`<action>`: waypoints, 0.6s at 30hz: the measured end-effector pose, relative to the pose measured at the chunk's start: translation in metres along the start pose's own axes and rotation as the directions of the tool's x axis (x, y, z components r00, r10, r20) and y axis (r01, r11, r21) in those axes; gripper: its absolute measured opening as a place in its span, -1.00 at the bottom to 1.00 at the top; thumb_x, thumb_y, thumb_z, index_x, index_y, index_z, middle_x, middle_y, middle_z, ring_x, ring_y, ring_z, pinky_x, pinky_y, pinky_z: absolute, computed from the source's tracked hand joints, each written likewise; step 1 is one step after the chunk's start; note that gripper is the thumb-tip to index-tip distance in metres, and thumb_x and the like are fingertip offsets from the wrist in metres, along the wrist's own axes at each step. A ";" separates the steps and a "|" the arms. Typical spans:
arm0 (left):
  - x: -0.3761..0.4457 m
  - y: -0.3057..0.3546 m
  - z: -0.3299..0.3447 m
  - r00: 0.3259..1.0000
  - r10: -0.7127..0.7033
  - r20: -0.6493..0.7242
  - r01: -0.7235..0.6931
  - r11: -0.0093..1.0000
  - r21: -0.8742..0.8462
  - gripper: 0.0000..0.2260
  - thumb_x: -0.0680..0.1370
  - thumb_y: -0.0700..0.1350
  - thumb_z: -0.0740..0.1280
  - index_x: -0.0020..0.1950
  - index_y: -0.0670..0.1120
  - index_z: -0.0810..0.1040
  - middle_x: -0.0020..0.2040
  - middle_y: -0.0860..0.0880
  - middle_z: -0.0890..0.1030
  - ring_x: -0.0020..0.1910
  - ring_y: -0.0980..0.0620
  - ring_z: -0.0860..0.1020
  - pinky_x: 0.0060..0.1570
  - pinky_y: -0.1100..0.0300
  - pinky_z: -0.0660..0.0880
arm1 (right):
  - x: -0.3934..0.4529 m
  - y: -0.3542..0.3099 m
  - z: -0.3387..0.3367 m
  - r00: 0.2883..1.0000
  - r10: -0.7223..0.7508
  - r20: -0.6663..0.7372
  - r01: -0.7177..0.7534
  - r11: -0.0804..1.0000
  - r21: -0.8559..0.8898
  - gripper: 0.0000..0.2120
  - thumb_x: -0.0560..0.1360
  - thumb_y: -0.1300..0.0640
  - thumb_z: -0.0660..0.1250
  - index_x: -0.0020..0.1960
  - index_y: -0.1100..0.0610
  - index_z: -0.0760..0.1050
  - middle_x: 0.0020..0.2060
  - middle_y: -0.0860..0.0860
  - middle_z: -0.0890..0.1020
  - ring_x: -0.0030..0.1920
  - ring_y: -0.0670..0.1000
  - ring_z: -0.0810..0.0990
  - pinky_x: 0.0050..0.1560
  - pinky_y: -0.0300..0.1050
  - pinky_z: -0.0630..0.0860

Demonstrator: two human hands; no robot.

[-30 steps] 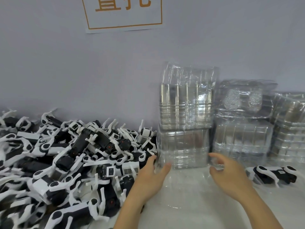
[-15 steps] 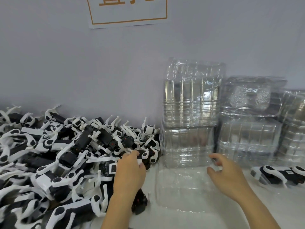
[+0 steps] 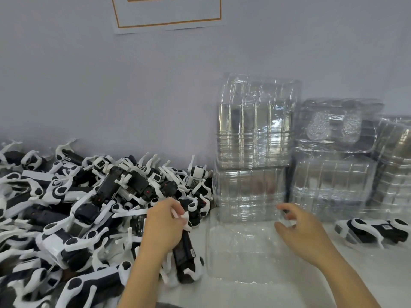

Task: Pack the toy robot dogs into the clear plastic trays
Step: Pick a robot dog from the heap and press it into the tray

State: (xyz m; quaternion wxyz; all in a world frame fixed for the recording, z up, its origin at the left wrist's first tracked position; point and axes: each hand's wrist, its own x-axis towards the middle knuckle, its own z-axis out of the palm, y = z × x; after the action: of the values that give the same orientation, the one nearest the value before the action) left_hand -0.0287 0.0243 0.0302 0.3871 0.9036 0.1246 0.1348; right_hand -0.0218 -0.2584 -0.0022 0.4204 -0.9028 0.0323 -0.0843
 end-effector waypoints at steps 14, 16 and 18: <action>-0.001 0.018 -0.038 0.994 -0.046 -0.099 -0.057 0.551 -0.832 -0.78 0.51 -0.49 0.33 -0.13 -0.17 0.53 -0.35 -0.03 0.63 -0.30 0.00 0.65 -0.10 0.13 0.64 | -0.005 -0.026 0.005 0.949 -0.198 -0.244 0.155 0.971 -0.183 -0.66 0.60 0.04 0.24 0.36 0.03 0.47 0.15 0.00 0.56 0.16 0.05 0.52 0.21 0.10 0.50; -0.003 0.024 -0.034 0.996 -0.033 -0.084 -0.063 0.407 -0.911 -0.75 0.52 -0.50 0.30 -0.15 -0.16 0.49 -0.32 -0.06 0.61 -0.26 -0.01 0.66 -0.15 0.19 0.64 | -0.011 -0.048 0.011 0.919 -0.291 -0.267 0.288 0.956 -0.053 -0.65 0.59 -0.04 0.21 0.34 0.00 0.49 0.18 -0.07 0.57 0.18 -0.05 0.52 0.24 0.06 0.50; -0.005 0.032 -0.026 0.997 -0.001 -0.080 -0.076 0.301 -0.951 -0.74 0.51 -0.52 0.28 -0.15 -0.16 0.45 -0.30 -0.06 0.59 -0.23 -0.01 0.67 -0.13 0.21 0.64 | -0.019 -0.069 0.021 0.914 -0.357 -0.192 0.382 0.917 0.116 -0.55 0.54 -0.22 0.21 0.38 -0.12 0.44 0.25 -0.23 0.53 0.24 -0.21 0.49 0.26 -0.05 0.49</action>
State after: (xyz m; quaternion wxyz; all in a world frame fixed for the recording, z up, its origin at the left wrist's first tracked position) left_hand -0.0385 0.0186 0.0707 0.8386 0.4979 0.0123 0.2207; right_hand -0.0374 -0.1960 0.0347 0.4599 -0.8477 -0.1108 -0.2401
